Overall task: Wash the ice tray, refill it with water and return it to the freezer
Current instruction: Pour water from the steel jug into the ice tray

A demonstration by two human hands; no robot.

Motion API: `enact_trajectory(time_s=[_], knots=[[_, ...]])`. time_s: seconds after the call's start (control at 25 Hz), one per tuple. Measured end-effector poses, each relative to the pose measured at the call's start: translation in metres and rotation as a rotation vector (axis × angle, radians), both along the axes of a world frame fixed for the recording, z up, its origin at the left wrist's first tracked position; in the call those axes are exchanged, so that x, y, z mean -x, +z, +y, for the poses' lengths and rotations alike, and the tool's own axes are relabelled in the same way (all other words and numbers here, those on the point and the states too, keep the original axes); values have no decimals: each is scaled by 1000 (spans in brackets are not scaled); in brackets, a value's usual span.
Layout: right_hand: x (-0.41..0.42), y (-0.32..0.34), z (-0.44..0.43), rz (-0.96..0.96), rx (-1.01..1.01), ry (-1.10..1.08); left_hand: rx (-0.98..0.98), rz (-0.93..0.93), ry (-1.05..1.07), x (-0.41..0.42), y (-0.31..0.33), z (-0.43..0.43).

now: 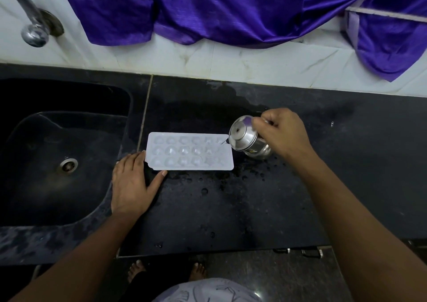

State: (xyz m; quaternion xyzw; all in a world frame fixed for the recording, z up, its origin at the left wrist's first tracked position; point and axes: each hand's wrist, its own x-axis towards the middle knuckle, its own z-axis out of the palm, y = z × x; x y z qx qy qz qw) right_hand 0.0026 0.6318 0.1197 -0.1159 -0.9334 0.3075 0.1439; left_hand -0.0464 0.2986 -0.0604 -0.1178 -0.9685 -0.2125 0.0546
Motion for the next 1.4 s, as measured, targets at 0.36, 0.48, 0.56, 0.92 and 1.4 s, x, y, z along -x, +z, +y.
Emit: enact_trajectory(time_s=[0.36,0.48,0.56,0.92,1.4], knots=[[-4,-7,0,91,546,-67,-2,-3,-6,-1,0,0],[3,-5,-12,51,339,0,-3,1,-1,-1,1,0],[6,-3,-20,33,145,50,-2,-1,1,-1,0,0],[15,3,-39,2,-204,96,-8,-15,8,-1,1,0],[14,-2,-24,33,5,48,-5,-6,5,0,0,0]])
